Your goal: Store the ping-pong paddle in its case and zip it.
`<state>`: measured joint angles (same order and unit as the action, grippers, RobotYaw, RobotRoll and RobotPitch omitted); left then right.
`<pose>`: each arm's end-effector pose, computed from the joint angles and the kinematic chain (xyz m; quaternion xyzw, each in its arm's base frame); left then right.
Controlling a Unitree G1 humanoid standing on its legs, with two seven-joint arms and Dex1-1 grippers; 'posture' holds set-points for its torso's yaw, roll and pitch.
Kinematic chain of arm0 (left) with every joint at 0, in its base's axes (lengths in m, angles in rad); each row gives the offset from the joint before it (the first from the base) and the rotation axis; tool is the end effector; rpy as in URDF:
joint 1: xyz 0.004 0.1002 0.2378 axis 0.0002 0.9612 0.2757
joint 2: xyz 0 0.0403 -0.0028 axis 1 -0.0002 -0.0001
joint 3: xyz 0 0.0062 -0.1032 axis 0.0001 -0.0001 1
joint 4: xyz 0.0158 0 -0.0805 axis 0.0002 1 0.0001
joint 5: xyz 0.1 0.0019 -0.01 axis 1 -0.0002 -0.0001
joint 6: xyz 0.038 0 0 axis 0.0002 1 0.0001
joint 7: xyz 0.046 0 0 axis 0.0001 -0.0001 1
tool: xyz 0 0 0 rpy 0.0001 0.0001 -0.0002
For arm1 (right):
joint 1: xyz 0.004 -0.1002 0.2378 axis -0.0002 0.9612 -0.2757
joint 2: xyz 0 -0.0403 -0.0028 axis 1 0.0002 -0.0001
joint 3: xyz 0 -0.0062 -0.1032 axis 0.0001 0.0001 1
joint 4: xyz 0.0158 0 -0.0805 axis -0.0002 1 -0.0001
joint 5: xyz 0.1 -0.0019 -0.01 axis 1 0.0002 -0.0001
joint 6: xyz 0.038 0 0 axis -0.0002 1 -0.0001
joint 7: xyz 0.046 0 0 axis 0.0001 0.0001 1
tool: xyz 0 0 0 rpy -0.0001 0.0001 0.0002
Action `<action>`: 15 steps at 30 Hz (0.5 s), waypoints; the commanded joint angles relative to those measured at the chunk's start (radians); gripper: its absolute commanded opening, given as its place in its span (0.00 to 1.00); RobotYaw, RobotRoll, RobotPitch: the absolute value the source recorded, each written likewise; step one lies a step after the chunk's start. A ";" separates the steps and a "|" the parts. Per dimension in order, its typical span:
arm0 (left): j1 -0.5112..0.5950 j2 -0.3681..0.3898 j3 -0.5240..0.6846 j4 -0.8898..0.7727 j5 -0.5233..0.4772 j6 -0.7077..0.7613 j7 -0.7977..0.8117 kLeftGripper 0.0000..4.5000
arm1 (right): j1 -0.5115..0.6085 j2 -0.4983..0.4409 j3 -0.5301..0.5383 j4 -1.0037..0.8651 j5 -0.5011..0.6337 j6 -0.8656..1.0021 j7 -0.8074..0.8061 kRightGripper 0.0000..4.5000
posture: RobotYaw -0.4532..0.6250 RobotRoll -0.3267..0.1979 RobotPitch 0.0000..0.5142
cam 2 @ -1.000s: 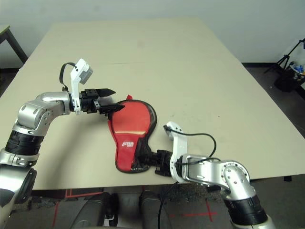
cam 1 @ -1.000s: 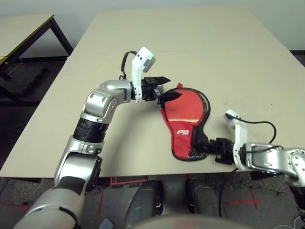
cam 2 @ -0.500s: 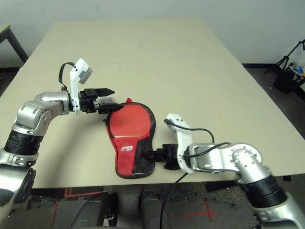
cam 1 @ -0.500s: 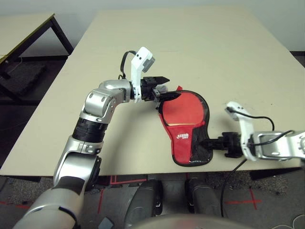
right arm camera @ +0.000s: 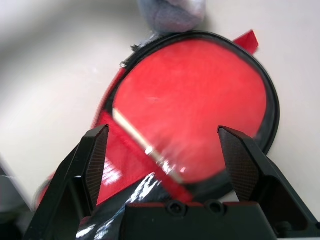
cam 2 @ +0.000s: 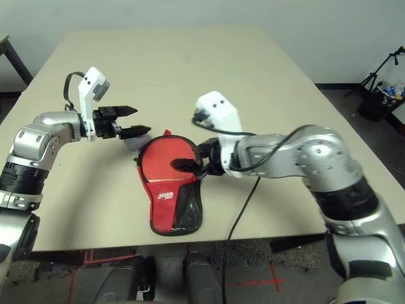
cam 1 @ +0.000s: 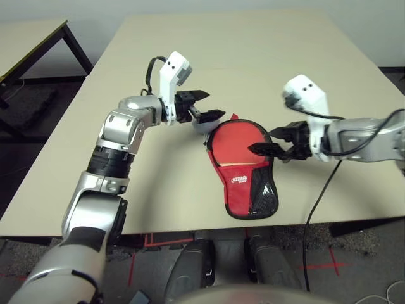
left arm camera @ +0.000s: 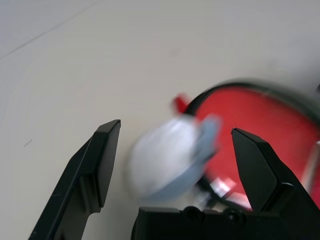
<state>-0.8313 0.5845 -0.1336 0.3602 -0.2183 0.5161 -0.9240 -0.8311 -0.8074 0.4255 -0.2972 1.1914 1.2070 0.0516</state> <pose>0.3274 0.2168 0.2025 0.1582 0.1126 -0.4147 0.8890 0.2497 -0.1431 0.2142 -0.1432 0.2919 0.4080 0.8531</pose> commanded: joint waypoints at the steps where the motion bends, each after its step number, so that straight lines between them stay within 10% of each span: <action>1: 0.012 0.021 -0.022 0.038 0.046 -0.030 -0.024 1.00 | -0.020 0.025 0.076 0.013 -0.164 0.001 0.145 0.99 | 0.41 0.62 0.19; 15: -0.015 -0.050 -0.158 0.201 0.263 -0.284 -0.004 1.00 | -0.035 0.046 0.255 0.043 -0.564 0.036 0.508 0.99 | 0.42 0.62 0.19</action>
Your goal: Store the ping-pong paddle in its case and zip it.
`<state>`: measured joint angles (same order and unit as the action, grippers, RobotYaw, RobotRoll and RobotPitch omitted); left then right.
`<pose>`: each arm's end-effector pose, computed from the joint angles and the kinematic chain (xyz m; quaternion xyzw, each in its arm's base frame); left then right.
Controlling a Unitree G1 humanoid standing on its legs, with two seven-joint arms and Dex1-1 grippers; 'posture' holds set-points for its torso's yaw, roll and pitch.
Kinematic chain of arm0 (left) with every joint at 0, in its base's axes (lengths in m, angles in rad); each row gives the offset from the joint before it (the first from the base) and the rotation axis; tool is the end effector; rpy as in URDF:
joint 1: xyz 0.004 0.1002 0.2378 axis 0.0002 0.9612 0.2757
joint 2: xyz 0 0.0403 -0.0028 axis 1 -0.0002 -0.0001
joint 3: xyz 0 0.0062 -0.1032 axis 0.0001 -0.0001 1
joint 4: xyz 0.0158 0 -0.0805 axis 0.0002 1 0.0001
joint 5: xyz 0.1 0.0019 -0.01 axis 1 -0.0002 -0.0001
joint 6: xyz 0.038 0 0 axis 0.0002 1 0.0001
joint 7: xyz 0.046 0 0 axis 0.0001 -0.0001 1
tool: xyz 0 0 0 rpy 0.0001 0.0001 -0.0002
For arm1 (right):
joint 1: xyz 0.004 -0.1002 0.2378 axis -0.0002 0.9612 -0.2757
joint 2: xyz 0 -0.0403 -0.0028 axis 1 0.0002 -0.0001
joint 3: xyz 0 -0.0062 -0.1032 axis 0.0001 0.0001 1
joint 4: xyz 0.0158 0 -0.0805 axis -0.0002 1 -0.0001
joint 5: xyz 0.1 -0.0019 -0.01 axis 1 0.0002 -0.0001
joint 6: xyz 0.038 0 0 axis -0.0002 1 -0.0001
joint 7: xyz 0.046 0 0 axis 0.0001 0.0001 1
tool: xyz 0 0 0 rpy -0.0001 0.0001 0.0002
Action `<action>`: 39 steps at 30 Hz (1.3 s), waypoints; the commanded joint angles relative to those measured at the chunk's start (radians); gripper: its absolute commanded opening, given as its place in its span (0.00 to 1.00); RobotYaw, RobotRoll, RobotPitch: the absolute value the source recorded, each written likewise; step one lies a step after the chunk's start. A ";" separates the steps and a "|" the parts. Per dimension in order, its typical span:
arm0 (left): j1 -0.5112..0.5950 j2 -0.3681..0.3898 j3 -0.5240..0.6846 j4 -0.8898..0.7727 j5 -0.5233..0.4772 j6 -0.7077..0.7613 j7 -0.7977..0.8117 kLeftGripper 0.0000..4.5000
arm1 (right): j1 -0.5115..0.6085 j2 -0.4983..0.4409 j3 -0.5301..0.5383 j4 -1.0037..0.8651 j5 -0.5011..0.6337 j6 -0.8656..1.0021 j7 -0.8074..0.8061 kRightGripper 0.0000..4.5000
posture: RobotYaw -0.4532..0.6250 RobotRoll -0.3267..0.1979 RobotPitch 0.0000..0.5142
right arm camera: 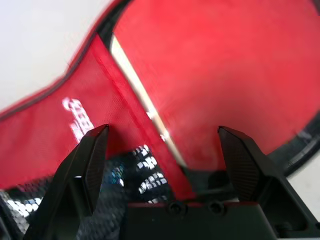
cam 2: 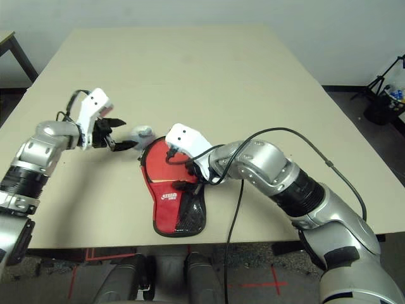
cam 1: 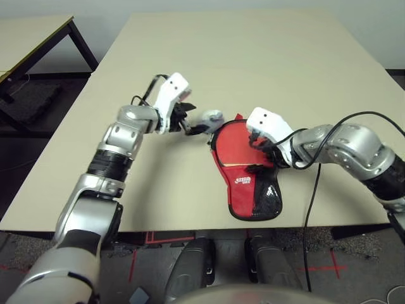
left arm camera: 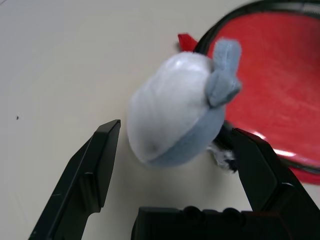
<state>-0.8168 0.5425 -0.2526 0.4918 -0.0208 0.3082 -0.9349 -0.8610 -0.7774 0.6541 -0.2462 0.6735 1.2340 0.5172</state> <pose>0.3345 0.2034 0.1728 0.2695 0.1450 -0.4237 0.8525 0.2646 -0.1386 0.1855 -0.2637 0.3657 0.4454 0.7736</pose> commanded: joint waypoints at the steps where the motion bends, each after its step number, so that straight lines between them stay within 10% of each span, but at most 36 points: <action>1: -0.042 -0.010 -0.047 0.098 0.085 -0.104 0.010 1.00 | -0.003 0.023 0.025 -0.007 -0.062 0.010 0.053 0.99 | 0.41 0.62 0.19; 15: -0.186 -0.094 -0.096 0.454 0.240 -0.362 0.025 1.00 | 0.003 0.098 0.001 0.011 -0.202 0.018 0.144 0.99 | 0.41 0.62 0.18; 31: -0.364 -0.162 -0.084 0.657 0.305 -0.399 0.039 0.08 | 0.017 0.124 0.025 0.020 -0.296 0.016 0.221 1.00 | 0.40 0.62 0.21; 39: -0.440 -0.249 -0.084 0.771 0.348 -0.420 0.209 0.05 | 0.036 0.144 0.046 0.028 -0.330 0.013 0.237 1.00 | 0.39 0.62 0.24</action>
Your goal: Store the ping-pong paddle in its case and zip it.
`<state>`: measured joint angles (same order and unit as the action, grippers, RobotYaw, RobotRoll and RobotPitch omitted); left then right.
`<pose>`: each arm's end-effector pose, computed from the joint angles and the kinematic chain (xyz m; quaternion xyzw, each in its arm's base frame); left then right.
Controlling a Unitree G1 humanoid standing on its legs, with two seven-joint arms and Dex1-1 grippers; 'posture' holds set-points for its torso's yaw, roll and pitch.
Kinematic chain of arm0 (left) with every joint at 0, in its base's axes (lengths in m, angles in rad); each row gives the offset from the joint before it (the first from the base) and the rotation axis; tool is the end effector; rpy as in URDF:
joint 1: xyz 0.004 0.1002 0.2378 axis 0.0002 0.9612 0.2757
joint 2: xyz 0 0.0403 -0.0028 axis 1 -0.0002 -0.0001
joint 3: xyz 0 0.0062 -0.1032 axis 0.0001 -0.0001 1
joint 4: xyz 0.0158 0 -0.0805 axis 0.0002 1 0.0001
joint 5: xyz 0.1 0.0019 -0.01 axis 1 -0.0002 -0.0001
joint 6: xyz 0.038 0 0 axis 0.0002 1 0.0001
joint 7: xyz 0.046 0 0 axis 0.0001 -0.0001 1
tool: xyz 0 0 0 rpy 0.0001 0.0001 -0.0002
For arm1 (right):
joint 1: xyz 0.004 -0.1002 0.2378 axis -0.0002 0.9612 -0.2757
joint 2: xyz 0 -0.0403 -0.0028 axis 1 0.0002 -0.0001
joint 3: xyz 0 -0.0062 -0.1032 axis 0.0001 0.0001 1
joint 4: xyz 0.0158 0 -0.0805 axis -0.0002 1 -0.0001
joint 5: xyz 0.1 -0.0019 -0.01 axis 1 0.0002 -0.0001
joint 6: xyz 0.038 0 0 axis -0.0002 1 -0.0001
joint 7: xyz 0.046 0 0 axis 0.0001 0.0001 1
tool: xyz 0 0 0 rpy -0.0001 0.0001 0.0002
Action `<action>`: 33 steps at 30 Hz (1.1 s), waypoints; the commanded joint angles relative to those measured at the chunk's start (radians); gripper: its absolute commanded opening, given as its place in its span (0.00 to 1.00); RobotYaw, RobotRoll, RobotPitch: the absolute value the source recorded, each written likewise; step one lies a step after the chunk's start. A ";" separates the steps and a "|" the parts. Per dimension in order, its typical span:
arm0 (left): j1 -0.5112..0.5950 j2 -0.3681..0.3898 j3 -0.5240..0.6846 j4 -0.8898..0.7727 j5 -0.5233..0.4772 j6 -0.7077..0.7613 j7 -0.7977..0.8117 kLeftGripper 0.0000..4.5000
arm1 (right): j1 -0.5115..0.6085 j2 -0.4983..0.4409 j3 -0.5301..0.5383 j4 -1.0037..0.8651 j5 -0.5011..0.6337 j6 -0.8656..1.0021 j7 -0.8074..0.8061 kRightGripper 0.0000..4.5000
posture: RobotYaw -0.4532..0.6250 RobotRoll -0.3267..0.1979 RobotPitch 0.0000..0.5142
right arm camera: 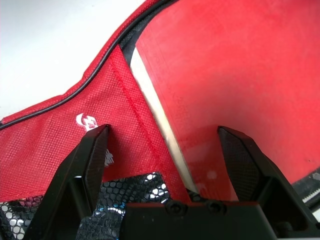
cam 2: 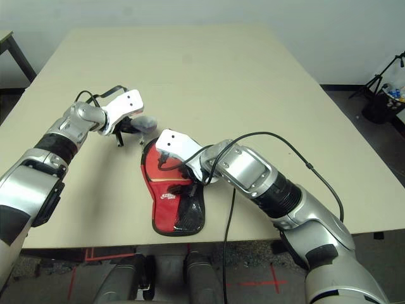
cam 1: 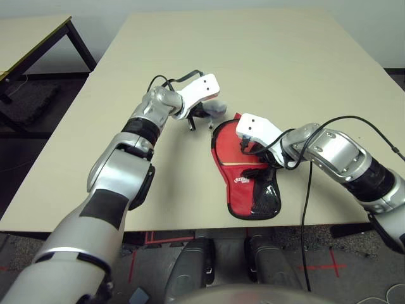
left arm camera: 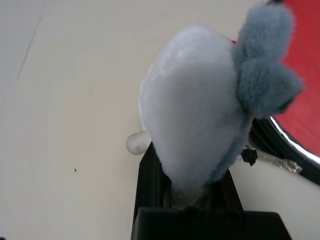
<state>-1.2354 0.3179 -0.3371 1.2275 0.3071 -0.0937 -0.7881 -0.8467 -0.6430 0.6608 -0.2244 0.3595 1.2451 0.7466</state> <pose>0.3786 0.1496 0.1913 0.4229 0.1291 -0.3977 0.8039 0.2704 -0.1206 0.1801 -0.2911 0.3573 0.4758 0.7491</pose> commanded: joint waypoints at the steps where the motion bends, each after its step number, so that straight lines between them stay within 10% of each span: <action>1: -0.024 -0.036 0.001 0.044 0.026 -0.021 0.080 0.05 | 0.024 0.012 0.040 0.008 -0.020 0.002 0.009 1.00 | 0.39 0.62 0.25; 15: -0.045 -0.266 0.018 0.115 0.080 -0.060 0.438 0.05 | 0.046 0.070 0.034 0.067 -0.075 -0.019 0.007 1.00 | 0.35 0.62 0.29; 33: -0.006 -0.411 0.072 0.100 0.039 -0.144 0.229 0.05 | 0.056 0.083 0.011 0.088 -0.110 -0.030 0.016 1.00 | 0.35 0.62 0.30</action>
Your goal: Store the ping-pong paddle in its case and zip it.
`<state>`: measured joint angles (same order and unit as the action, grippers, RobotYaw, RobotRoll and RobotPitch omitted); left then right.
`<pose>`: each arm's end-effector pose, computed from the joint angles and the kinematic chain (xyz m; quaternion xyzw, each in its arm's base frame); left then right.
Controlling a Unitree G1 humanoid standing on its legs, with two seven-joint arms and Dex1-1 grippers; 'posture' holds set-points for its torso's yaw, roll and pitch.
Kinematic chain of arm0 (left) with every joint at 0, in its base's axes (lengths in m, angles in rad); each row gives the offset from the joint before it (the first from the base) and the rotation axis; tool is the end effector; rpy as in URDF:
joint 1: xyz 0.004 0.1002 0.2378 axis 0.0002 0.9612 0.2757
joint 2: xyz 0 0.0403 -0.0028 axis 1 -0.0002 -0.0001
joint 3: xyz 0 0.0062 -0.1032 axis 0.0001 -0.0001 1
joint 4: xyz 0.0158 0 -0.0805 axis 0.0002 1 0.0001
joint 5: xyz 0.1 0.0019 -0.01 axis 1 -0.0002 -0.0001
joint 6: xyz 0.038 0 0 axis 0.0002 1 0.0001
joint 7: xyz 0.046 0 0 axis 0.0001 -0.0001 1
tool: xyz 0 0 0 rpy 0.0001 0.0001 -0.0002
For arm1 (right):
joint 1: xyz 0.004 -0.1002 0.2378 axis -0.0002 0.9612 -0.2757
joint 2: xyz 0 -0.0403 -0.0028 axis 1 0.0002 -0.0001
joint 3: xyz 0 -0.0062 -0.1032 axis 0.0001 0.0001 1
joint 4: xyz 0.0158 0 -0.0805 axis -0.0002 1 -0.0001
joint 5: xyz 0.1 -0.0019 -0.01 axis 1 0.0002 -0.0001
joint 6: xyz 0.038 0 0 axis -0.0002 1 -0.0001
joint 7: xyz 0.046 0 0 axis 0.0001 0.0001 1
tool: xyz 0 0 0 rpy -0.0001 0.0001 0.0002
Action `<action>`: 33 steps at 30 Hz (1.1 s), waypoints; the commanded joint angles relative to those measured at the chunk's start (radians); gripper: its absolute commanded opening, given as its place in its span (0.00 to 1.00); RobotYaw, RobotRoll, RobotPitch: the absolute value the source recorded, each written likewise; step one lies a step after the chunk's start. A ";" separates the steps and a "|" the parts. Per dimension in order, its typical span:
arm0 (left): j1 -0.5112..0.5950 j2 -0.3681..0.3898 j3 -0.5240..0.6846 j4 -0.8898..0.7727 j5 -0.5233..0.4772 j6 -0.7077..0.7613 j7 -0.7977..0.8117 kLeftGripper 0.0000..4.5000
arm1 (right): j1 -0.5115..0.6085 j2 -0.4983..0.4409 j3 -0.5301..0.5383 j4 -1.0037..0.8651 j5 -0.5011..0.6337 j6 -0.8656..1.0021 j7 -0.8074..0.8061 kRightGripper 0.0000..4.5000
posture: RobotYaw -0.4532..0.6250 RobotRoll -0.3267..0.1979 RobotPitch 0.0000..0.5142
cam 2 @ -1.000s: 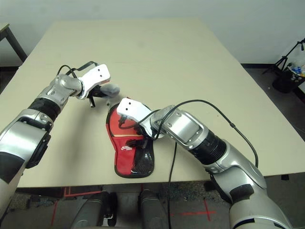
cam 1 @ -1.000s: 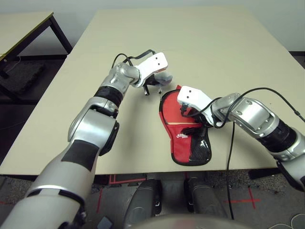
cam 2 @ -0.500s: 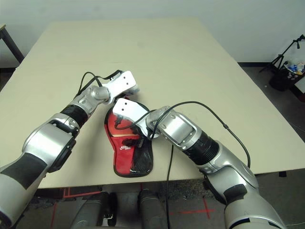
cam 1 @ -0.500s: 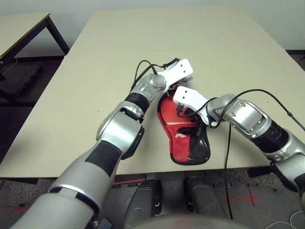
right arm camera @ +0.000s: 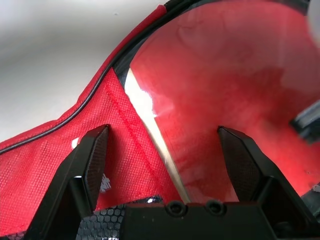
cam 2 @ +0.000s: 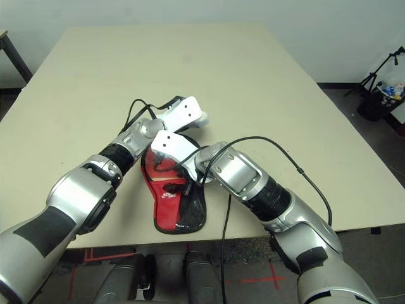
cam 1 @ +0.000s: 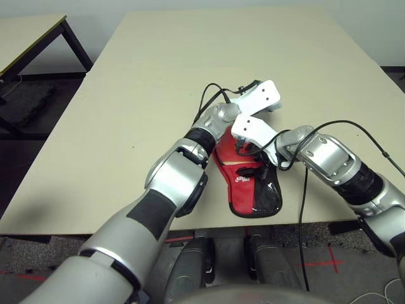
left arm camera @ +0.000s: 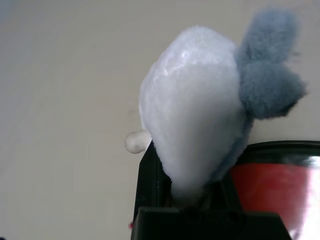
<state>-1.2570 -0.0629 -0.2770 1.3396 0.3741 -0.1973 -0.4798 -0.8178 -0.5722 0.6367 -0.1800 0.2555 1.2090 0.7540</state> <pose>0.3550 0.0261 0.1568 0.3814 0.0099 -0.4430 0.8113 0.2745 -0.1146 0.1733 -0.2905 0.3402 0.4660 0.7634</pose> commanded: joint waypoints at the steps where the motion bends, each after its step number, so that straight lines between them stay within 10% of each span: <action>1: 0.021 -0.028 0.008 -0.013 -0.024 -0.044 -0.092 0.05 | 0.027 0.014 0.034 0.046 -0.009 0.003 0.009 1.00 | 0.36 0.62 0.30; 7: 0.014 -0.005 0.044 -0.012 -0.053 -0.012 -0.085 0.05 | 0.025 0.023 0.028 0.064 -0.020 -0.014 0.016 1.00 | 0.36 0.62 0.29; 20: -0.088 0.161 0.261 -0.053 -0.263 0.085 -0.268 0.99 | 0.050 0.001 -0.008 0.051 -0.024 -0.025 0.041 1.00 | 0.39 0.62 0.25; 33: 0.031 0.313 0.262 -0.273 -0.355 0.230 -0.530 0.99 | 0.055 -0.061 -0.124 -0.012 0.045 0.085 0.067 1.00 | 0.40 0.62 0.21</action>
<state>-1.2572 0.2474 -0.0030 1.1142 0.0320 0.0001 -0.9797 -0.7815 -0.6190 0.5253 -0.1986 0.2807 1.2646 0.8191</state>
